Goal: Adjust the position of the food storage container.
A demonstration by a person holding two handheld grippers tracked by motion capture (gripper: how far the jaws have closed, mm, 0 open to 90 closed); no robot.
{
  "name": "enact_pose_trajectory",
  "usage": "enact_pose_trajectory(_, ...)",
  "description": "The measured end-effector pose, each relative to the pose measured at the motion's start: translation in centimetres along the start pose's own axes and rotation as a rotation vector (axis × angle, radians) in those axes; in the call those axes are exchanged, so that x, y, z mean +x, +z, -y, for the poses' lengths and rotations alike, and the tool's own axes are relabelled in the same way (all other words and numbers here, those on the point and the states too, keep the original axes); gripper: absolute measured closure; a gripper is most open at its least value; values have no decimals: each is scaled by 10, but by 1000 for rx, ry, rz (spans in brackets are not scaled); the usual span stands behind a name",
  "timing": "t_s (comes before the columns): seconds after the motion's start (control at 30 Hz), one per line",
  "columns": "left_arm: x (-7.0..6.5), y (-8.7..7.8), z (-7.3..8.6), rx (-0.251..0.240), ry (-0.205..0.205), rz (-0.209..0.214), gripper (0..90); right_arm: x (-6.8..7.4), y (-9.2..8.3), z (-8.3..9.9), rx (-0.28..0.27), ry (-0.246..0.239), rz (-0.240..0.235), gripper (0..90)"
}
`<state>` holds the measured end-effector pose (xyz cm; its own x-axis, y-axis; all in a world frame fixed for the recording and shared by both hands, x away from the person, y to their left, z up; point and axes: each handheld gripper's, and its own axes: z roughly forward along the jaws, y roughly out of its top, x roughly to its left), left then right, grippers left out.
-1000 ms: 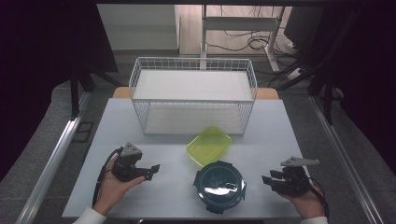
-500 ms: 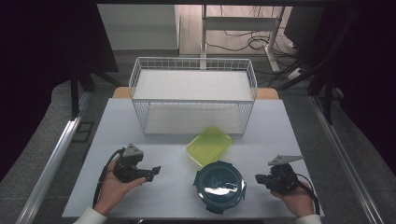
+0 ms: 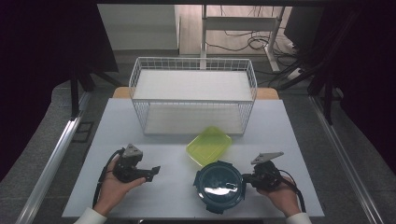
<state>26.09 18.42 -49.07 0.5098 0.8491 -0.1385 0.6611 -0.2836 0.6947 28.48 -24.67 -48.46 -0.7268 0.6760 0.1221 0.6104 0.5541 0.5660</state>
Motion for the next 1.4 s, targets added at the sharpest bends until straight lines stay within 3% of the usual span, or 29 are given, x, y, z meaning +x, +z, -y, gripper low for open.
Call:
enact_pose_trajectory(0.1,0,0,0,0,0,0,169,4,3,-3,7,-27,-5,889)
enact_pose_trajectory(0.47,1,2,0,7,0,1,169,8,8,-5,25,-40,3,891)
enact_pose_trajectory(1.0,3,4,0,20,6,4,169,23,9,-5,53,-16,13,891)
enact_pose_trajectory(1.4,3,3,0,18,4,5,169,43,21,-11,79,-3,34,892)
